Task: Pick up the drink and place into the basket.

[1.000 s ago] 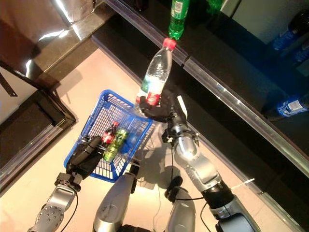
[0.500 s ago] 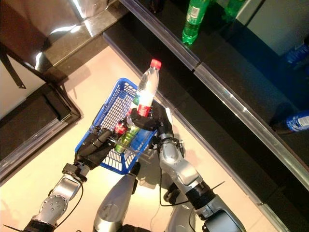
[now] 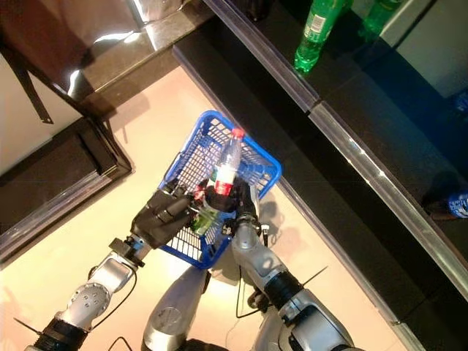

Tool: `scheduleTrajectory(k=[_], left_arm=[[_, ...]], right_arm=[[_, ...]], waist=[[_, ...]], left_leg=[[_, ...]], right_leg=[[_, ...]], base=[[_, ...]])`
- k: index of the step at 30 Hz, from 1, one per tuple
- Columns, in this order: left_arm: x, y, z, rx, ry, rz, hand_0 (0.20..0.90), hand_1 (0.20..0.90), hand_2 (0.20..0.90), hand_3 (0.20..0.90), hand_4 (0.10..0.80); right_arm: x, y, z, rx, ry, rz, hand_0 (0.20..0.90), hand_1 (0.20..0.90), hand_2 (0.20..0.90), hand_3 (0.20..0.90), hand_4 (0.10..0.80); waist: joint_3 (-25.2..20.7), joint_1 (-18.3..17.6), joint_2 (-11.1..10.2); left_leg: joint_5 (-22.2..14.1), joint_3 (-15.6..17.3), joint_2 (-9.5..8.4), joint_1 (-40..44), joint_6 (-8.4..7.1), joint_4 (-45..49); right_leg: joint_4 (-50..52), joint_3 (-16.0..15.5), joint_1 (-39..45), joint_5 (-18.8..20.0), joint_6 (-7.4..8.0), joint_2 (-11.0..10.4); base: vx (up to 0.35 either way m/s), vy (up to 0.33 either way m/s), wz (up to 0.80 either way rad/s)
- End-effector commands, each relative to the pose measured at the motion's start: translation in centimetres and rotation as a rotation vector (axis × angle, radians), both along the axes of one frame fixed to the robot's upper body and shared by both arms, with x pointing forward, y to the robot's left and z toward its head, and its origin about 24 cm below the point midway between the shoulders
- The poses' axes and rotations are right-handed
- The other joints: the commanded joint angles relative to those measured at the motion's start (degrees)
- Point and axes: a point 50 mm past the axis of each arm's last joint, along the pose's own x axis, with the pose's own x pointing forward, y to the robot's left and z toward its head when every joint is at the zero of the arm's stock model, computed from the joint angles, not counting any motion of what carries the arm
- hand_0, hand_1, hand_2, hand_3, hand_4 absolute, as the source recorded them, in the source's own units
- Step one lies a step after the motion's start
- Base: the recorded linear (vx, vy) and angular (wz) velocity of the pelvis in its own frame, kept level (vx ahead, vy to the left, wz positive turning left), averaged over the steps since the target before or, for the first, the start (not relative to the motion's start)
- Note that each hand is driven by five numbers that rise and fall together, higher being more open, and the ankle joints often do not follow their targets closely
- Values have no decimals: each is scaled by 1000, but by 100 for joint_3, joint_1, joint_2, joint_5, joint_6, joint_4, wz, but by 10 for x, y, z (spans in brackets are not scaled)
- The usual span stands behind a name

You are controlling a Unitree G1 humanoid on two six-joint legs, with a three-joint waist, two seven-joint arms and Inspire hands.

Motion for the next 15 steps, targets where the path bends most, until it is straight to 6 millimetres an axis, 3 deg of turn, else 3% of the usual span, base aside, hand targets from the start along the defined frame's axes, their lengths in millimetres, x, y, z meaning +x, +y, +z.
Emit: scheduleTrajectory(k=[1,9,15], left_arm=[[-73,-84,185,-550,-974,-684,300,300,300,200,100],[-76,-92,197,-559,-1018,-699,300,300,300,200,100],[-78,-97,208,-570,-1038,-709,300,300,300,200,100]], right_arm=[[5,85,85,171,-299,257,300,300,300,200,100],[19,82,50,120,-97,200,300,300,300,200,100],[25,67,4,72,155,204,300,300,300,200,100]], waist=[[-139,108,620],[-139,179,604],[-139,258,616]], left_leg=[[207,-513,-478,-33,156,61],[173,-504,-495,-81,150,121],[182,-532,-528,-143,169,109]], right_leg=[[278,-113,492,37,-13,118],[326,-174,481,78,21,42],[413,-193,389,81,44,-14]], base=[[0,0,0],[5,1,2],[9,13,9]])
